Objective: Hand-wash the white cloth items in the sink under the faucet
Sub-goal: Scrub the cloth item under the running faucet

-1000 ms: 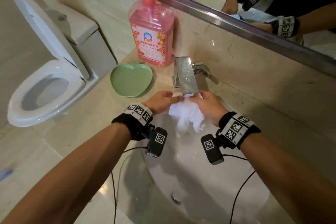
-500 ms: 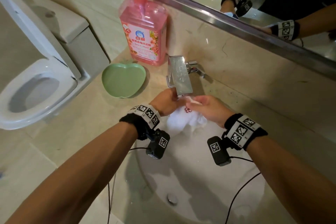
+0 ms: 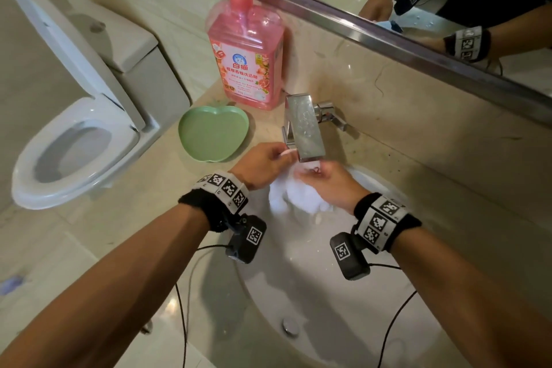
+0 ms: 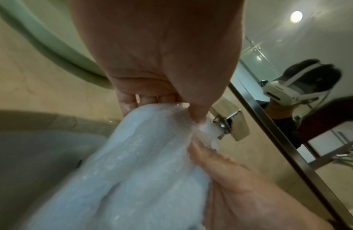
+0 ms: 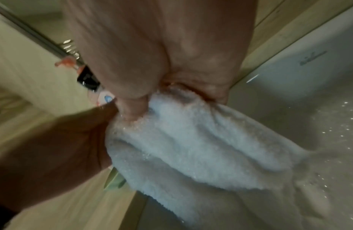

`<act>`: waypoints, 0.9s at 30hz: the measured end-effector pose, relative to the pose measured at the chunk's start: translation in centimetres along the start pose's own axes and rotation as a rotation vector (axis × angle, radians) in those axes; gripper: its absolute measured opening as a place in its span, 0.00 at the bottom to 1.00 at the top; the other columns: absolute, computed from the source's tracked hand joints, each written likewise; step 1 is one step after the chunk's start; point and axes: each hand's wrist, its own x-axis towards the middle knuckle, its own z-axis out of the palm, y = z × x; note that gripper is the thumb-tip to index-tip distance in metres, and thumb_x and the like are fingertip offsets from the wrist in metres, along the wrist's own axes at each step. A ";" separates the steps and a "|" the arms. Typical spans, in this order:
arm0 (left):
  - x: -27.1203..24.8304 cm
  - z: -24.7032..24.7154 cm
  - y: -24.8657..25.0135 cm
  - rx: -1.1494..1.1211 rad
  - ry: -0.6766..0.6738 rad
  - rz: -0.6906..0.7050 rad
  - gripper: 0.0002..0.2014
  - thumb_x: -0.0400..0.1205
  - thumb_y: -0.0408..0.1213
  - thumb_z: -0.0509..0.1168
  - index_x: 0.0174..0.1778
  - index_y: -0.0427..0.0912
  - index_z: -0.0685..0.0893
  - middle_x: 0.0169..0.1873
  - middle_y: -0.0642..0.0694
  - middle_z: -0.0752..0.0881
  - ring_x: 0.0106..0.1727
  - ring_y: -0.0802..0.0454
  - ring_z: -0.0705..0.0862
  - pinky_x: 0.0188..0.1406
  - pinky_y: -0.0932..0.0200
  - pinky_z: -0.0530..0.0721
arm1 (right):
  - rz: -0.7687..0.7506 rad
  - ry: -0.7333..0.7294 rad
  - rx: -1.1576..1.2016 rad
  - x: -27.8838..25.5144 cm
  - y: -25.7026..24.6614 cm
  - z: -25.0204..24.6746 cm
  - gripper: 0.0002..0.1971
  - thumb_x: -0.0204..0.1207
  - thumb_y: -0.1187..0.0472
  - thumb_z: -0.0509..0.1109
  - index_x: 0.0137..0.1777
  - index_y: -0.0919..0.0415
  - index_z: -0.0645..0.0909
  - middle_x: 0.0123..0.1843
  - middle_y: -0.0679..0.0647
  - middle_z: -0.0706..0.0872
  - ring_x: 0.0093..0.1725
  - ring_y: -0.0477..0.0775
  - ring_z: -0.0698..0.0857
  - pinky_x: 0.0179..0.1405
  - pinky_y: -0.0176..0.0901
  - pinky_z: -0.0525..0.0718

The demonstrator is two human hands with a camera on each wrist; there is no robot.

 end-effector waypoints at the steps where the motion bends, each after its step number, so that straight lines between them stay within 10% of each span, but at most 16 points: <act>1: -0.1 -0.2 0.2 0.011 -0.008 -0.023 0.12 0.87 0.46 0.61 0.43 0.44 0.81 0.34 0.51 0.80 0.36 0.54 0.77 0.40 0.55 0.76 | 0.002 0.030 -0.037 0.3 -0.1 0.3 0.08 0.82 0.51 0.72 0.42 0.48 0.89 0.31 0.42 0.85 0.32 0.41 0.82 0.29 0.30 0.77; 5: -0.6 -0.4 -0.2 0.025 -0.094 -0.164 0.08 0.84 0.37 0.64 0.58 0.44 0.82 0.54 0.44 0.86 0.55 0.45 0.84 0.59 0.50 0.80 | 0.085 0.165 0.060 1.5 -0.4 -0.1 0.06 0.84 0.56 0.69 0.53 0.54 0.88 0.44 0.48 0.88 0.44 0.47 0.82 0.43 0.41 0.79; 11: -0.2 1.5 -0.1 0.060 -0.143 -0.226 0.19 0.89 0.49 0.56 0.67 0.41 0.82 0.56 0.45 0.86 0.60 0.43 0.84 0.63 0.44 0.82 | 0.135 0.180 0.108 0.7 0.6 -1.8 0.14 0.84 0.53 0.68 0.56 0.65 0.84 0.49 0.72 0.87 0.47 0.64 0.85 0.51 0.61 0.86; 15: 1.0 3.1 1.9 0.031 -0.173 -0.138 0.22 0.86 0.56 0.57 0.69 0.48 0.82 0.60 0.44 0.87 0.58 0.47 0.84 0.62 0.50 0.81 | 0.115 0.038 0.064 -0.1 1.7 -2.8 0.04 0.77 0.53 0.77 0.47 0.51 0.90 0.42 0.48 0.93 0.43 0.46 0.91 0.40 0.34 0.85; 22: 1.3 2.7 2.2 -0.130 -0.200 -0.135 0.18 0.87 0.40 0.62 0.73 0.46 0.79 0.64 0.48 0.85 0.65 0.51 0.82 0.63 0.58 0.77 | 0.101 0.153 0.150 -0.5 1.3 -3.1 0.25 0.80 0.44 0.72 0.53 0.70 0.87 0.42 0.61 0.85 0.43 0.57 0.82 0.47 0.51 0.76; 27: 0.4 1.4 0.3 0.060 -0.150 -0.139 0.08 0.88 0.41 0.59 0.53 0.47 0.83 0.51 0.41 0.88 0.50 0.37 0.87 0.50 0.47 0.86 | 0.099 0.141 0.150 -0.3 0.8 -2.6 0.10 0.83 0.60 0.72 0.56 0.67 0.87 0.53 0.70 0.90 0.55 0.73 0.89 0.53 0.68 0.86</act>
